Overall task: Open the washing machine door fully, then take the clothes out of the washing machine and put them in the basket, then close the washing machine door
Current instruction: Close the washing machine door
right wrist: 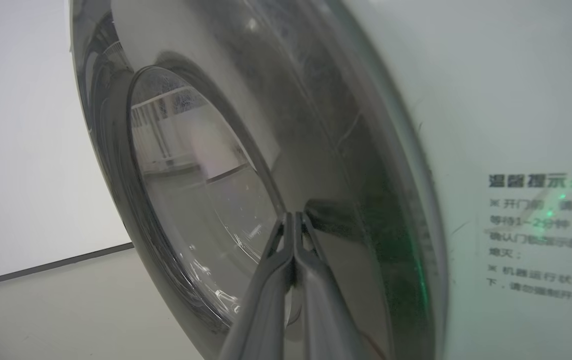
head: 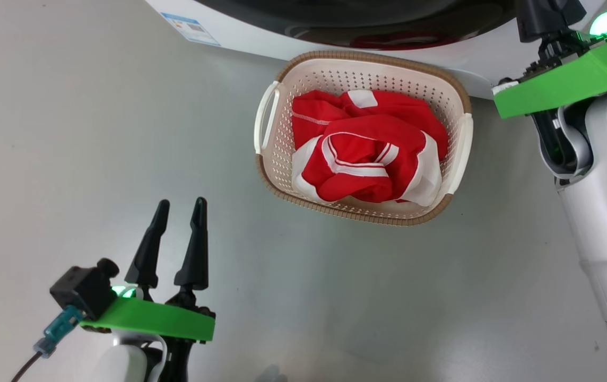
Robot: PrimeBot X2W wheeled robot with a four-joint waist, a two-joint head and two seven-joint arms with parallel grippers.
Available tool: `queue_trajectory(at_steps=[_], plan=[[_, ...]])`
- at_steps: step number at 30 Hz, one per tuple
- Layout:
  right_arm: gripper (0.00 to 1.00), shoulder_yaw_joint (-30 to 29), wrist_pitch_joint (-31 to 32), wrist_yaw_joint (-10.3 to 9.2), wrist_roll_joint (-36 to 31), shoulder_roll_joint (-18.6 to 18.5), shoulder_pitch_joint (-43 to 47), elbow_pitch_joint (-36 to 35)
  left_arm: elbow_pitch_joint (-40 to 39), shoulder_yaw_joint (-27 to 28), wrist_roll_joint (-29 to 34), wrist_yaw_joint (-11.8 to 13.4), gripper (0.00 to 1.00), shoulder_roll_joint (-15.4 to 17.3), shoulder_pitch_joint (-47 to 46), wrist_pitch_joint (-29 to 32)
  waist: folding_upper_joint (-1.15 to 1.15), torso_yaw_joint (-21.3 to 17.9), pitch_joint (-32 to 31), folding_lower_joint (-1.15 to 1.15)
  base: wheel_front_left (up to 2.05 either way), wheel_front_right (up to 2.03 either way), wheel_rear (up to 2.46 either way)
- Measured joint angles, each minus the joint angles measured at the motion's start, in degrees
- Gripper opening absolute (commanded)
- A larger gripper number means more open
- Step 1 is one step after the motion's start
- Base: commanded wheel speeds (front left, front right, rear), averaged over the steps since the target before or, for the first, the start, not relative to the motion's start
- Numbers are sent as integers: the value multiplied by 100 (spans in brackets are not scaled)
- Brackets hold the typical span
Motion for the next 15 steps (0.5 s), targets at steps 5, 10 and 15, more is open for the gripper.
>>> queue_trajectory(at_steps=[5, 10, 15], plan=[[0, 7, 5, -3, -34, 33, -10, -2, 12, 14, 4, 1, 100, -9, 0, 0, 0, -6, -39, 0, 0, 0, 0], [0, 92, 0, -78, -32, -83, 236, -19, 87, 73, 71, 1, 100, -15, 1, 0, 0, -54, -205, 0, 0, 0, 0], [23, 437, 0, -104, -21, -125, 1001, -30, 183, 227, 299, -3, 100, -18, 17, 0, 0, -158, -429, 0, 0, 0, 0]])
